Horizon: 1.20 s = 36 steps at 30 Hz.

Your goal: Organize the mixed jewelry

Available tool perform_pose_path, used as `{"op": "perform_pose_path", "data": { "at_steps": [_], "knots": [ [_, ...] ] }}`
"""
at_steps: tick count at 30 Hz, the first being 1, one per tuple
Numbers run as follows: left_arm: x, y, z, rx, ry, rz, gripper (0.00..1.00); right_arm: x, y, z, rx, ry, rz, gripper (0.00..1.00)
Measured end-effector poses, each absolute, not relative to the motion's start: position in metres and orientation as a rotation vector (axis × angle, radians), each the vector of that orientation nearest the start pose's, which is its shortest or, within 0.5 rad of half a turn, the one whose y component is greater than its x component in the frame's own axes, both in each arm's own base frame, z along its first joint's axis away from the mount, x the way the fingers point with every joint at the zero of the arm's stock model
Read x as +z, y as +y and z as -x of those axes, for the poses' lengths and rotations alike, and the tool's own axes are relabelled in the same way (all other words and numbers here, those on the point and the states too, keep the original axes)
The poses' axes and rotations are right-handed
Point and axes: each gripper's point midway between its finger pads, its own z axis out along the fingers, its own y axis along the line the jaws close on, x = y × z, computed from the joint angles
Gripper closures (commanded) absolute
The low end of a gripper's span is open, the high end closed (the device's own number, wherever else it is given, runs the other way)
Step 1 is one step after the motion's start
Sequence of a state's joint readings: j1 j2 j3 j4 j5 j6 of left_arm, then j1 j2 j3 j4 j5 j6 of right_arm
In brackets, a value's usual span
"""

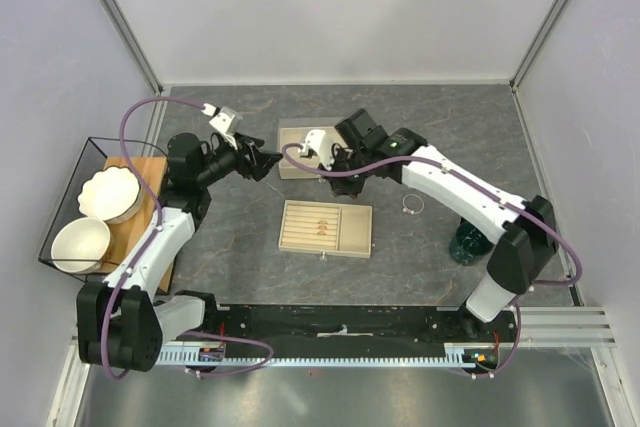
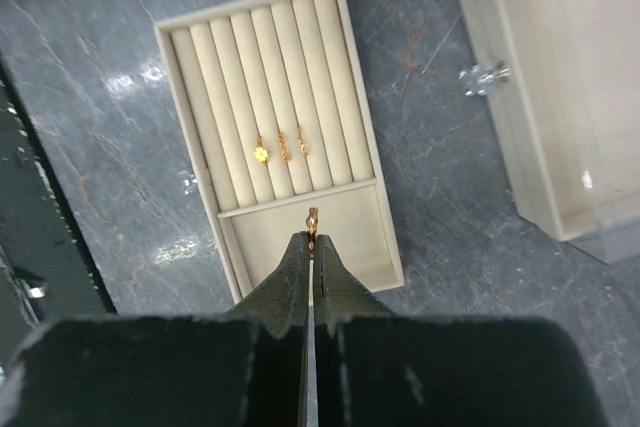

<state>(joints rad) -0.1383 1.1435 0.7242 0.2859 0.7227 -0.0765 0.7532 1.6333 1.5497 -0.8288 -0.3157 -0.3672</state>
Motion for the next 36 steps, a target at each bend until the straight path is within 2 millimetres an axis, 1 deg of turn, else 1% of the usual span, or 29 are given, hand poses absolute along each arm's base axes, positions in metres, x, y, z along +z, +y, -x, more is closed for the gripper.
{"op": "perform_pose_path", "data": {
  "at_steps": [5,8,11,17,24,27,31,36],
  "knots": [
    [0.256,-0.137,-0.348,-0.671,1.629,-0.432,0.22,0.140,0.314,-0.268,0.501,2.137,1.512,1.00],
    [0.263,-0.122,-0.353,-0.623,1.624,-0.358,0.21,0.114,0.316,-0.270,0.470,2.173,1.541,1.00],
    [0.265,-0.109,-0.358,-0.587,1.629,-0.294,0.21,0.098,0.320,-0.276,0.438,2.178,1.556,1.00],
    [0.263,-0.091,-0.364,-0.543,1.648,-0.213,0.21,0.085,0.325,-0.286,0.404,2.165,1.559,1.00],
    [0.263,-0.088,-0.365,-0.540,1.652,-0.194,0.21,0.072,0.334,-0.285,0.394,2.155,1.586,1.00],
    [0.263,-0.088,-0.365,-0.540,1.652,-0.192,0.21,0.070,0.338,-0.283,0.387,2.147,1.597,1.00],
    [0.262,-0.081,-0.366,-0.527,1.654,-0.174,0.21,0.070,0.341,-0.282,0.381,2.134,1.608,1.00],
    [0.262,-0.074,-0.368,-0.518,1.656,-0.155,0.21,0.062,0.341,-0.282,0.355,2.129,1.634,1.00]
  ]
}}
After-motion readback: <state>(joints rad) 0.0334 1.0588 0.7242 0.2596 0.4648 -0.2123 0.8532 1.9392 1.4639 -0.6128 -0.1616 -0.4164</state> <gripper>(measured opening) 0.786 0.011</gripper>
